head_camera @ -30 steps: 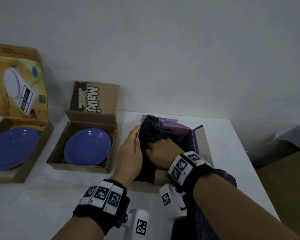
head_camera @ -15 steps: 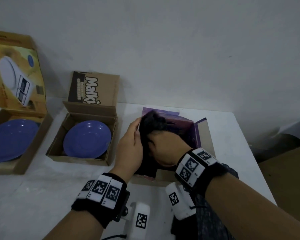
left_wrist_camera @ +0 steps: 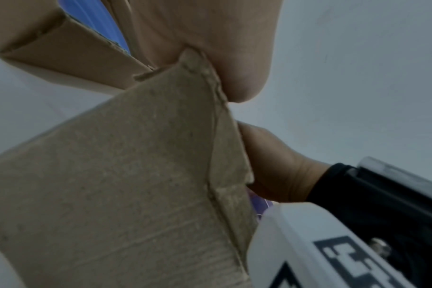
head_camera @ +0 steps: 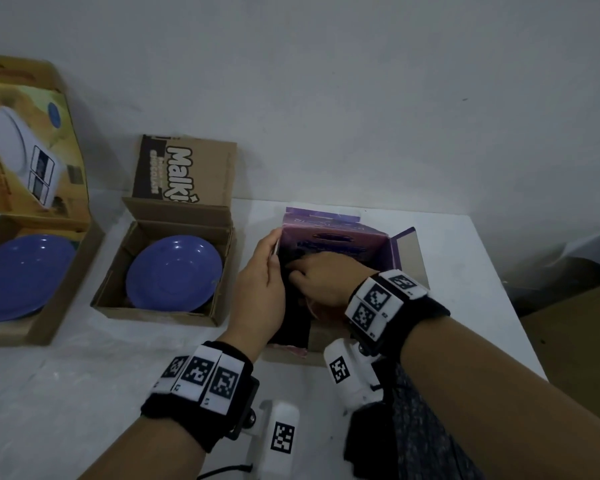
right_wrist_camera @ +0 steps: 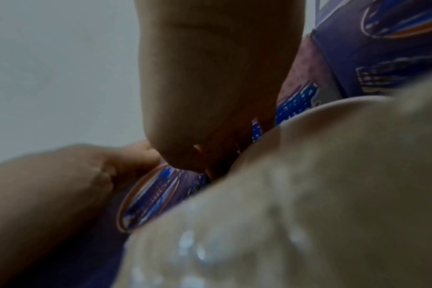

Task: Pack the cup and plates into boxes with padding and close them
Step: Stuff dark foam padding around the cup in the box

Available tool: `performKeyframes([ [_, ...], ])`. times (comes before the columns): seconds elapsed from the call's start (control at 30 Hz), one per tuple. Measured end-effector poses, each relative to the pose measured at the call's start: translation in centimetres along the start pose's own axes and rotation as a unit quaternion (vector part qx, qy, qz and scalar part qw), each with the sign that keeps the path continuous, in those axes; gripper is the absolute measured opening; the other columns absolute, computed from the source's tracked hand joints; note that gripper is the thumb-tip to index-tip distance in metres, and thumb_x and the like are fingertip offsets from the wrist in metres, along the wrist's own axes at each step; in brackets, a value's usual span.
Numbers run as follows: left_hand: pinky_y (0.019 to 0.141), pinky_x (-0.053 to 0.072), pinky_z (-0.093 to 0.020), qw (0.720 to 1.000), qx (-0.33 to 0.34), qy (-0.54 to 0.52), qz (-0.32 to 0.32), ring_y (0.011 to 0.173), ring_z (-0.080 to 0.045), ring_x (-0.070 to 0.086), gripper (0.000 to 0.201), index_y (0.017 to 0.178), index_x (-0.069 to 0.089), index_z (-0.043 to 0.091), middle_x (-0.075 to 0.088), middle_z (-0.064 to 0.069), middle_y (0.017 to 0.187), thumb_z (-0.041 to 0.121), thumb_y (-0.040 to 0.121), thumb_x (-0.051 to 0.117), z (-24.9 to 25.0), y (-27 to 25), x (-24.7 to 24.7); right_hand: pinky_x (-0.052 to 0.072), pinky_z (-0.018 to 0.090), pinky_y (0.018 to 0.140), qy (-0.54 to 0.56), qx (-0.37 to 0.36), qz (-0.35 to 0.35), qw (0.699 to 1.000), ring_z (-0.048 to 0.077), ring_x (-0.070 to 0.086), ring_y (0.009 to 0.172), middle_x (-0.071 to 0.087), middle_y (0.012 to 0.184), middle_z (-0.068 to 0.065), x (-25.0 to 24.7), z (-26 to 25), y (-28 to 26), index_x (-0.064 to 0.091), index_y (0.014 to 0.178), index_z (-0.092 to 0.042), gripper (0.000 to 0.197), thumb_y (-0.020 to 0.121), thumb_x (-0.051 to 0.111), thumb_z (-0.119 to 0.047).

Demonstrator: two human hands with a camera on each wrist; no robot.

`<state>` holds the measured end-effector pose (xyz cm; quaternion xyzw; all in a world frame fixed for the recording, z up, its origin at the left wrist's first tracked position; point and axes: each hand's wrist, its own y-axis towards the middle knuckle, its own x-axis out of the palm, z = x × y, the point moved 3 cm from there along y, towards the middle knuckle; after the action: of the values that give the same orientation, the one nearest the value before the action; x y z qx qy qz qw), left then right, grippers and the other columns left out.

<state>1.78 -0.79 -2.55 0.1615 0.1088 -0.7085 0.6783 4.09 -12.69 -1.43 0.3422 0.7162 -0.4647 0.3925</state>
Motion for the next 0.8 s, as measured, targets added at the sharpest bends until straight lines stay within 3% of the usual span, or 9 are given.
performKeyframes([
  [0.1, 0.069, 0.029, 0.009, 1.0, 0.002, 0.003, 0.002, 0.096, 0.003, 0.048, 0.041, 0.139, 0.045, 0.03, 0.053, 0.017, 0.111, 0.015, 0.102, 0.033, 0.1, -0.1, -0.1, 0.046, 0.035, 0.091, 0.012, 0.0, -0.031, 0.999, 0.024, 0.058, 0.105, 0.064, 0.119, 0.008, 0.0, -0.1, 0.1, 0.063, 0.116, -0.018, 0.035, 0.096, 0.036, -0.026],
  [0.23, 0.071, 0.031, 0.007, 1.0, 0.005, 0.004, 0.002, 0.095, 0.007, 0.047, 0.041, 0.139, 0.045, 0.031, 0.052, 0.02, 0.113, 0.016, 0.102, 0.033, -0.1, 0.1, 0.0, 0.05, 0.037, 0.084, 0.009, 0.057, 0.096, 0.994, 0.025, 0.061, 0.096, 0.068, 0.106, 0.004, -1.4, 1.1, -0.4, 0.068, 0.104, -0.022, 0.031, 0.09, 0.041, -0.029],
  [0.27, 0.071, 0.032, 0.007, 1.0, 0.006, 0.009, 0.003, 0.094, 0.007, 0.047, 0.041, 0.139, 0.044, 0.031, 0.052, 0.02, 0.112, 0.016, 0.102, 0.033, -0.2, 0.1, 0.0, 0.05, 0.038, 0.085, 0.002, 0.09, 0.092, 0.992, 0.025, 0.06, 0.098, 0.067, 0.108, 0.004, -1.1, 1.4, -0.5, 0.067, 0.106, -0.023, 0.034, 0.092, 0.039, -0.034],
  [0.33, 0.071, 0.032, 0.006, 1.0, 0.009, 0.026, 0.006, 0.094, 0.005, 0.047, 0.041, 0.139, 0.044, 0.03, 0.052, 0.018, 0.111, 0.016, 0.102, 0.033, -0.2, 0.1, 0.0, 0.045, 0.04, 0.094, 0.022, 0.14, 0.014, 0.99, 0.026, 0.057, 0.11, 0.062, 0.122, 0.006, 0.1, 1.7, -0.4, 0.063, 0.117, -0.021, 0.044, 0.097, 0.031, -0.044],
  [0.4, 0.071, 0.032, 0.002, 0.998, 0.02, 0.051, 0.009, 0.097, 0.001, 0.048, 0.042, 0.14, 0.043, 0.029, 0.056, 0.014, 0.116, 0.016, 0.101, 0.034, -0.2, 0.0, 0.0, 0.036, 0.036, 0.103, 0.088, 0.151, -0.052, 0.983, 0.026, 0.05, 0.122, 0.054, 0.135, 0.008, 0.5, 1.7, -0.4, 0.056, 0.129, -0.017, 0.053, 0.099, 0.025, -0.049],
  [0.53, 0.082, 0.031, -0.009, 0.996, 0.035, 0.083, 0.014, 0.113, -0.01, 0.052, 0.042, 0.14, 0.043, 0.027, 0.057, 0.005, 0.131, 0.015, 0.101, 0.034, -0.2, 0.3, 0.2, 0.031, 0.03, 0.103, 0.202, 0.169, -0.051, 0.963, 0.025, 0.047, 0.126, 0.05, 0.14, 0.009, -1.6, 2.6, -1.6, 0.048, 0.138, -0.015, 0.059, 0.099, 0.023, -0.051],
  [0.63, 0.091, 0.035, -0.018, 0.994, 0.051, 0.097, 0.024, 0.117, -0.012, 0.051, 0.042, 0.139, 0.044, 0.026, 0.056, 0.005, 0.132, 0.014, 0.1, 0.034, -0.4, 0.4, 0.2, 0.025, 0.033, 0.11, 0.194, 0.159, -0.07, 0.966, 0.024, 0.038, 0.135, 0.04, 0.148, 0.007, -1.1, 2.6, -2.6, 0.039, 0.144, -0.018, 0.054, 0.101, 0.024, -0.048],
  [0.73, 0.086, 0.035, -0.017, 0.992, 0.054, 0.111, 0.025, 0.113, -0.012, 0.052, 0.043, 0.139, 0.044, 0.027, 0.057, 0.005, 0.129, 0.013, 0.099, 0.035, -0.7, 0.5, 0.3, 0.029, 0.036, 0.111, 0.153, 0.164, -0.03, 0.974, 0.028, 0.038, 0.134, 0.037, 0.149, 0.01, -0.4, 2.7, -3.8, 0.027, 0.147, -0.021, 0.055, 0.098, 0.036, -0.046],
  [0.8, 0.087, 0.038, -0.022, 0.991, 0.069, 0.116, 0.025, 0.112, -0.014, 0.053, 0.044, 0.138, 0.044, 0.027, 0.058, 0.003, 0.127, 0.012, 0.098, 0.035, -0.8, 0.7, 0.3, 0.039, 0.037, 0.1, 0.105, 0.185, 0.039, 0.976, 0.031, 0.047, 0.124, 0.042, 0.14, 0.011, -0.9, 2.7, -5.2, 0.031, 0.142, -0.017, 0.057, 0.094, 0.048, -0.043],
])
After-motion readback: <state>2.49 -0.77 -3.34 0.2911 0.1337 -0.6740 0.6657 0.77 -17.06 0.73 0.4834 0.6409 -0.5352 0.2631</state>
